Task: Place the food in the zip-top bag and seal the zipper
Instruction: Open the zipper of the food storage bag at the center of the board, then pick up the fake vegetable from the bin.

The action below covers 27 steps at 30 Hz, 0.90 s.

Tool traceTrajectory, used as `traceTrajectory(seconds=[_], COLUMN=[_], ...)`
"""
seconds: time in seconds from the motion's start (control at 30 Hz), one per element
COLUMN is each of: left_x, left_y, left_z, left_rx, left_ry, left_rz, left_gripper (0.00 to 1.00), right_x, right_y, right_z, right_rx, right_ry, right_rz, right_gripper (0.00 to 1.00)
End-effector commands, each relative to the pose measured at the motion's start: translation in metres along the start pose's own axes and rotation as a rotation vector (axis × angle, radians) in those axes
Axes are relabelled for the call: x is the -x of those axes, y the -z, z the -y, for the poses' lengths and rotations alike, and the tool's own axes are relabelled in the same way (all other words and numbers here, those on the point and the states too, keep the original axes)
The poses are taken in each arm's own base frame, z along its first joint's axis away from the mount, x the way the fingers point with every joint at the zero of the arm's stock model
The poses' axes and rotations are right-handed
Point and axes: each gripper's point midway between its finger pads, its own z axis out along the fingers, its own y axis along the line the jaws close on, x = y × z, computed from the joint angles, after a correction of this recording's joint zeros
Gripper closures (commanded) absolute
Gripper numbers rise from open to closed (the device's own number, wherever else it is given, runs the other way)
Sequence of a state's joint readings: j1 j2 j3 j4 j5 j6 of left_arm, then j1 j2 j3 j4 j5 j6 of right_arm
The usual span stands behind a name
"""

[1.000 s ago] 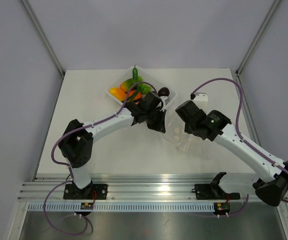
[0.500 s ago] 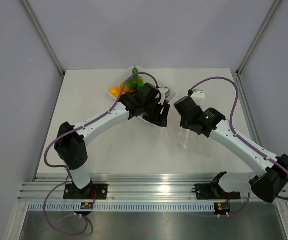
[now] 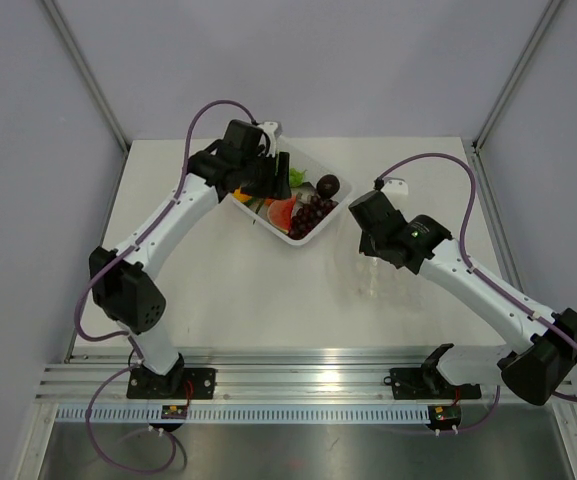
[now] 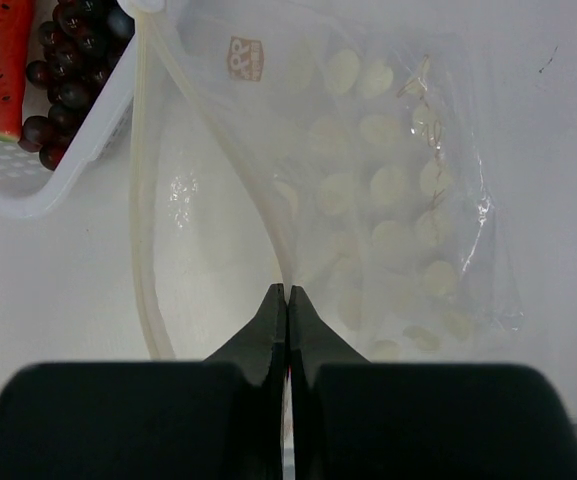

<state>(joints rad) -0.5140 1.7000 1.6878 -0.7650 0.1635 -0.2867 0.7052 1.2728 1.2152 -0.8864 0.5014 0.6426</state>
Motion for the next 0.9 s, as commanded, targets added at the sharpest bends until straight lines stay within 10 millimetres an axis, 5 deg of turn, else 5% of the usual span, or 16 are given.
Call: traceTrajectory(seconds=[0.0, 0.27, 0.47, 0.67, 0.87], left_x=[0.025, 0.070, 0.080, 0.076, 0.066], left_y=[-0.011, -0.059, -0.090, -0.122, -0.145], left_z=[-0.012, -0.061, -0.071, -0.083, -0.093], left_rx=[0.109, 0.366, 0.374, 0.405, 0.420], left_ry=[-0.074, -0.165, -0.304, -0.340, -0.356], left_rz=[0.035, 0.140, 0.207, 0.186, 0.149], left_gripper=[0.35, 0.34, 0.35, 0.53, 0.51], right_x=[0.021, 0.019, 0.014, 0.012, 0.009], right_y=[0.011, 0.010, 0.007, 0.003, 0.000], right_z=[-0.008, -0.013, -0.012, -0.014, -0.016], right_rx=[0.054, 0.078, 0.082, 0.082, 0.080], right_ry=[-0.021, -0.008, 0.005, 0.015, 0.020], right_rz=[0.050, 0.040, 0.032, 0.028, 0.016], right_gripper=[1.00, 1.00, 1.00, 1.00, 1.00])
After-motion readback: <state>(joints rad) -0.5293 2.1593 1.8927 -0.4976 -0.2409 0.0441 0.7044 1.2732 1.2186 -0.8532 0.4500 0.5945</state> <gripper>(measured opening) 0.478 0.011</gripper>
